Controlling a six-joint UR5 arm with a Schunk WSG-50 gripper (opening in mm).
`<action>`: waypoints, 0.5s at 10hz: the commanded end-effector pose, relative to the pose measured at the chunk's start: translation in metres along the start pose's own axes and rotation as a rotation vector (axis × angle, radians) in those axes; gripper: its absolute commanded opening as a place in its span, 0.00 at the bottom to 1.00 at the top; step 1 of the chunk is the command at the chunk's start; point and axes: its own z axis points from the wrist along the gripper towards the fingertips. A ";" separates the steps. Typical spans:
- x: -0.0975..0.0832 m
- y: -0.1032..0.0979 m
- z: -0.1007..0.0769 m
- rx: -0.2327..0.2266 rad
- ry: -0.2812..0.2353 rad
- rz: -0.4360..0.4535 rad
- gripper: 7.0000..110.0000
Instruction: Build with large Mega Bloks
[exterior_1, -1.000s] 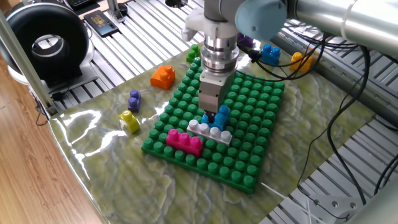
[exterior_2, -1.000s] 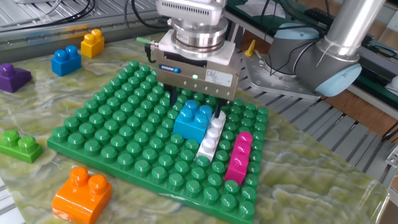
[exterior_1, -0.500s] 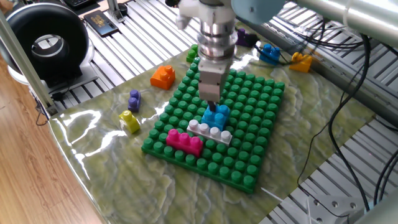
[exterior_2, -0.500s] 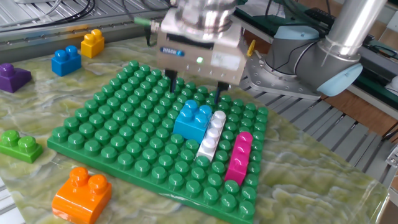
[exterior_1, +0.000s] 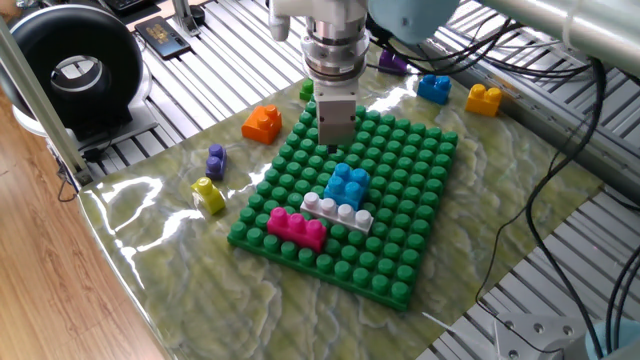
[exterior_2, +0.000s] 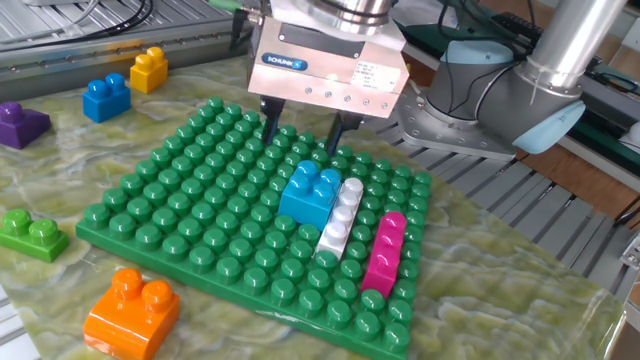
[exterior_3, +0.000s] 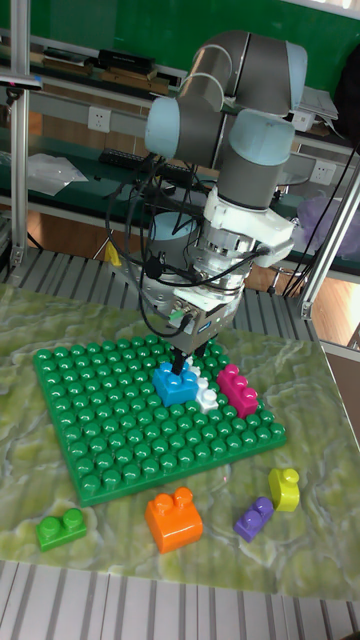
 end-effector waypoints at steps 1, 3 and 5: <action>-0.005 0.000 0.009 0.018 -0.075 -0.112 0.79; 0.006 -0.003 0.014 0.028 -0.037 -0.109 0.79; 0.001 -0.001 0.014 0.019 -0.035 -0.071 0.57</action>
